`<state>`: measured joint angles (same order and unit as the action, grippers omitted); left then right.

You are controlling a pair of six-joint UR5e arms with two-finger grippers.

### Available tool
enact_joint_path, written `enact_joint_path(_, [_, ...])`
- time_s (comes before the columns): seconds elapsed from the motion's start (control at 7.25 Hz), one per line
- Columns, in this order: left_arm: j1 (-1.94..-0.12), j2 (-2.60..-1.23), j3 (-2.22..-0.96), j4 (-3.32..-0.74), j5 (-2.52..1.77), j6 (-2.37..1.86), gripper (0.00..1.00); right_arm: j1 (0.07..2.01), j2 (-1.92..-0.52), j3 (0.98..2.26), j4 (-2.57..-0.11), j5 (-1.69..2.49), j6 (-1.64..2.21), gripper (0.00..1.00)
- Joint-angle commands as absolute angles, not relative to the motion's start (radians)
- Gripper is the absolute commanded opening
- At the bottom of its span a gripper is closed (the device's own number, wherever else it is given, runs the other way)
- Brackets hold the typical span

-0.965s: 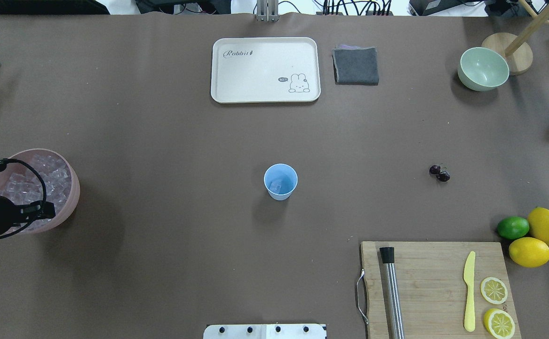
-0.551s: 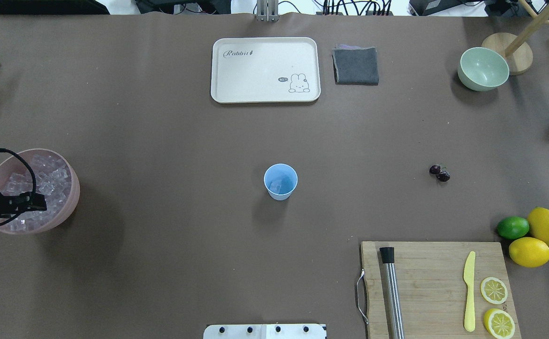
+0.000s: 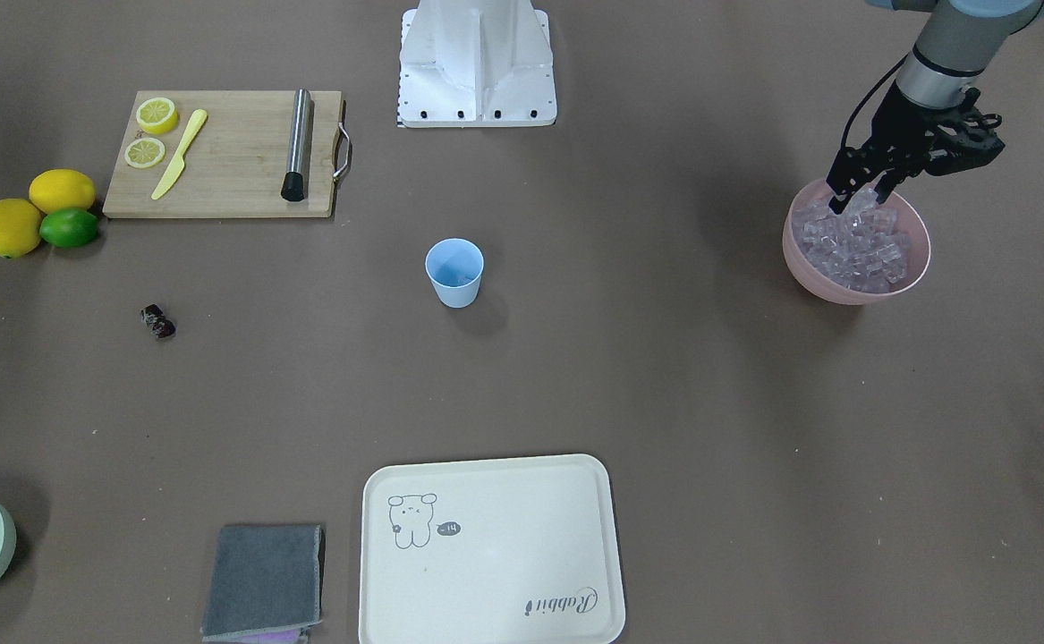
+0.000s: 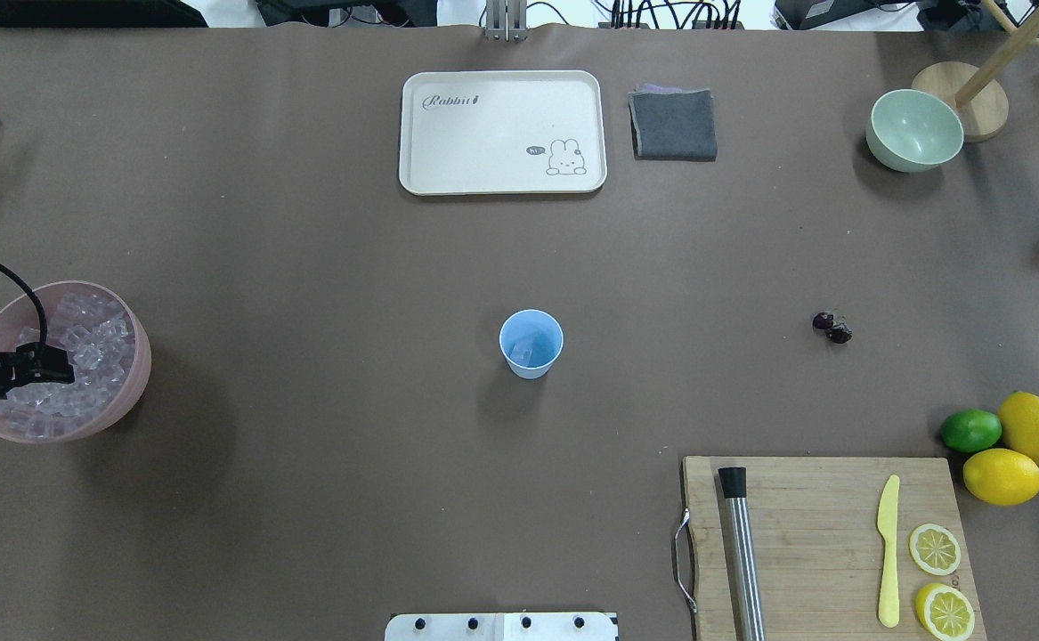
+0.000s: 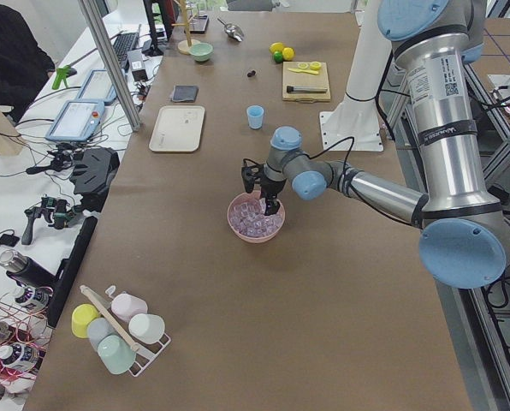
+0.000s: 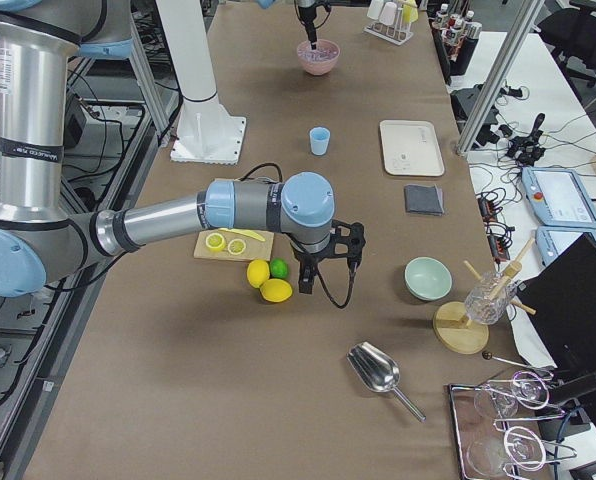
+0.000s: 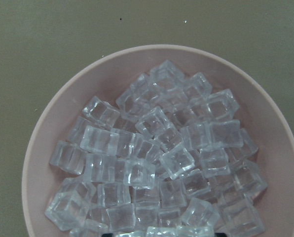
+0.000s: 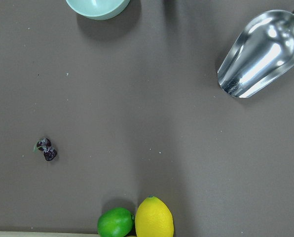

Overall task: Put ice and cherries in cup
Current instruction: 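Lift the left gripper with the ice cube out of the pink bowl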

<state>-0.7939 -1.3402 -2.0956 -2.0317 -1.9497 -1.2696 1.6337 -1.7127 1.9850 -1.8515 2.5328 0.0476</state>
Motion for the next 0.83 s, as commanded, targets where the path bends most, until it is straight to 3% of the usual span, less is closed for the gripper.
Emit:
enact_joint_path(0.0, [-0.854,-1.489,-2.103,-1.910,-2.008,-1.255,0.11,1.634,-1.715,1.985,-1.852,2.533,0.048,1.00])
enact_joint_path(0.69, [-0.783,-2.004,-2.071,-1.467,-1.997,-1.302,0.11,1.634,-1.724,1.982,-1.852,2.534,0.048,1.00])
